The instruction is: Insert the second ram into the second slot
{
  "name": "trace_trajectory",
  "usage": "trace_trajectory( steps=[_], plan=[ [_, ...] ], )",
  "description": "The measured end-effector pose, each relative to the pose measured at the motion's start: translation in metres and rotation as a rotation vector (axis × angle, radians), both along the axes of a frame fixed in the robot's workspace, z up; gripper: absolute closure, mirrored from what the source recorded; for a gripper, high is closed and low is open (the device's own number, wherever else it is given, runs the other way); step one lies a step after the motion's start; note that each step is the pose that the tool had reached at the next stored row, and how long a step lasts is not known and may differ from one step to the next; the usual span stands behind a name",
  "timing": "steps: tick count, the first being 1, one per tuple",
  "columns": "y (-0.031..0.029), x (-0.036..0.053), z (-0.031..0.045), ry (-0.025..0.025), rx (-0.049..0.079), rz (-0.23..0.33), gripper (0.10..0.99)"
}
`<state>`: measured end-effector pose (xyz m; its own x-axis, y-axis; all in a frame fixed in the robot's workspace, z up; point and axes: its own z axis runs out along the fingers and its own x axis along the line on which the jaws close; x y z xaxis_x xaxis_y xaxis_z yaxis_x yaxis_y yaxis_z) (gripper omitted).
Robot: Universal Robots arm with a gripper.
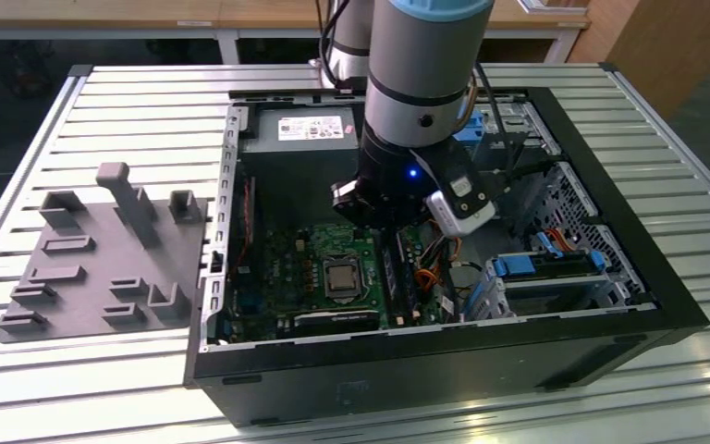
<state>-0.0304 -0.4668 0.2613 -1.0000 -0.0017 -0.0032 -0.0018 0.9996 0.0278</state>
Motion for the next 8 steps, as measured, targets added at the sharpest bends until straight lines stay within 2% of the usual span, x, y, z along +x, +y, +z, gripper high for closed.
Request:
trace_trajectory(
  steps=[8],
  plan=[
    [-0.0008, 0.0000, -0.0025, 0.0001, 0.000, 0.000, 0.953]
  ],
)
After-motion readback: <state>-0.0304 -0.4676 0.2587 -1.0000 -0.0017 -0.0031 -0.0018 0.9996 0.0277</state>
